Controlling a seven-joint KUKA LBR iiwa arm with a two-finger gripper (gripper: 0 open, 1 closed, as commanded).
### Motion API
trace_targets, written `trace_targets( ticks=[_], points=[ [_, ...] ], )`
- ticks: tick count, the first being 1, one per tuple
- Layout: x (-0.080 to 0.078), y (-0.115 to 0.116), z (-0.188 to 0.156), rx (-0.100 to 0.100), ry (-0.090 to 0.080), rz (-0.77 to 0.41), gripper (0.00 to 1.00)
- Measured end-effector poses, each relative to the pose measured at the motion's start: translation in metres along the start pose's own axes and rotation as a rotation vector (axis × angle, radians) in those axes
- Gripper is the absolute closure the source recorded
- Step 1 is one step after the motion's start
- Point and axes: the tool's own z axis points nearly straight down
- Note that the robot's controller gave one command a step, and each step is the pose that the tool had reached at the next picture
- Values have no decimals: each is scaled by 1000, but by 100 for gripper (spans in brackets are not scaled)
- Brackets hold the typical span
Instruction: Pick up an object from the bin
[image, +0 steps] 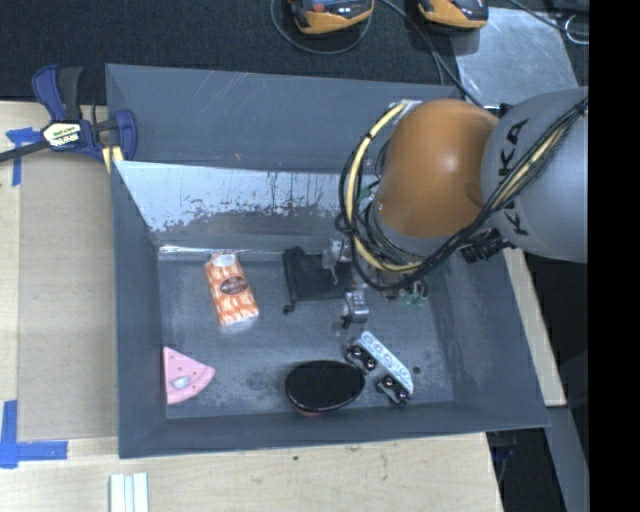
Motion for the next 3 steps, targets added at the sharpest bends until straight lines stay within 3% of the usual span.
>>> trace_targets(
  ticks=[1, 2, 3],
  points=[
    [-2, 0, -5, 0, -9, 1, 0],
    [-46, 2, 57, -2, -14, 46, 0],
    [-59, 18, 72, 0, -4, -47, 0]
  ],
)
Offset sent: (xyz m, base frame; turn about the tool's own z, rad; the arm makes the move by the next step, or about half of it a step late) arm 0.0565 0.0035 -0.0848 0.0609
